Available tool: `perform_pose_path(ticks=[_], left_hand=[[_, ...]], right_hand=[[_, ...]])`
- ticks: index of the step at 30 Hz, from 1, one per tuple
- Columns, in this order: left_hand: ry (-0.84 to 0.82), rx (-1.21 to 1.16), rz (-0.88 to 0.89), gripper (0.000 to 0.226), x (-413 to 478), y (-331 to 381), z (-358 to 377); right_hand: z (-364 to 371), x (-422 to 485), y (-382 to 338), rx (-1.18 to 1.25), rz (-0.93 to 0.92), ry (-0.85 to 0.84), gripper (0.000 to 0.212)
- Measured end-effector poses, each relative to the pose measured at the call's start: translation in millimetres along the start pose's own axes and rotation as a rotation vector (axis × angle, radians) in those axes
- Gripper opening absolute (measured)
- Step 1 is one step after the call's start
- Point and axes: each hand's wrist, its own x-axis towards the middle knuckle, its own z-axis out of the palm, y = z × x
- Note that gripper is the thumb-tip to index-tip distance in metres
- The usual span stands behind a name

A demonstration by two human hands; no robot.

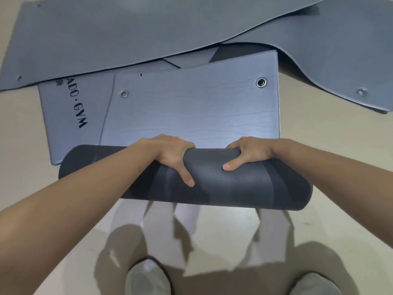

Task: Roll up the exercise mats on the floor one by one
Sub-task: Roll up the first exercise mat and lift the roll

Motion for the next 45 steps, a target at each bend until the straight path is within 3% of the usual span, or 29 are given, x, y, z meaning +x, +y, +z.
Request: perform_pose_path(ticks=[3,8,12,16,21,27,31,36,41,45], left_hand=[[0.101,0.000,0.060,0.098,-8.1,-4.5,7.8],[0.541,0.270,0.312,0.109,-20.0,-1.8,44.6],[0.732,0.324,0.196,0.127,-19.2,22.7,87.7],[0.734,0.292,0.206,0.127,-12.2,21.3,80.4],[0.433,0.099,0.144,0.118,8.0,11.2,23.1],[0.375,-0.003,0.141,0.101,31.4,-2.2,-10.1],[0.390,0.005,0.118,0.105,36.2,-4.2,-19.3],[0.567,0.096,0.091,0.094,23.9,-2.9,-15.8],[0.822,0.155,0.085,0.086,14.5,16.9,6.1],[0.992,0.227,0.074,0.089,23.7,28.1,28.0]], right_hand=[[-0.8,1.9,2.5,-0.045,0.002,0.103,0.056],[-3.7,3.4,1.1,-0.092,0.041,0.128,0.074],[-7.8,3.1,-5.1,-0.169,0.074,0.148,0.093],[-5.2,-0.5,-6.3,-0.167,0.033,0.234,0.078],[10.2,-10.9,-1.2,-0.326,-0.140,0.518,0.063],[30.4,-29.7,8.3,-0.819,-0.313,0.699,0.088],[52.6,-29.6,17.0,-0.983,-0.244,0.682,0.112],[22.3,-19.9,10.4,-0.905,-0.216,0.601,0.118],[-30.5,-6.2,2.9,-0.660,-0.162,0.482,0.115],[-53.3,-0.9,11.0,-0.636,-0.046,0.622,0.114]])
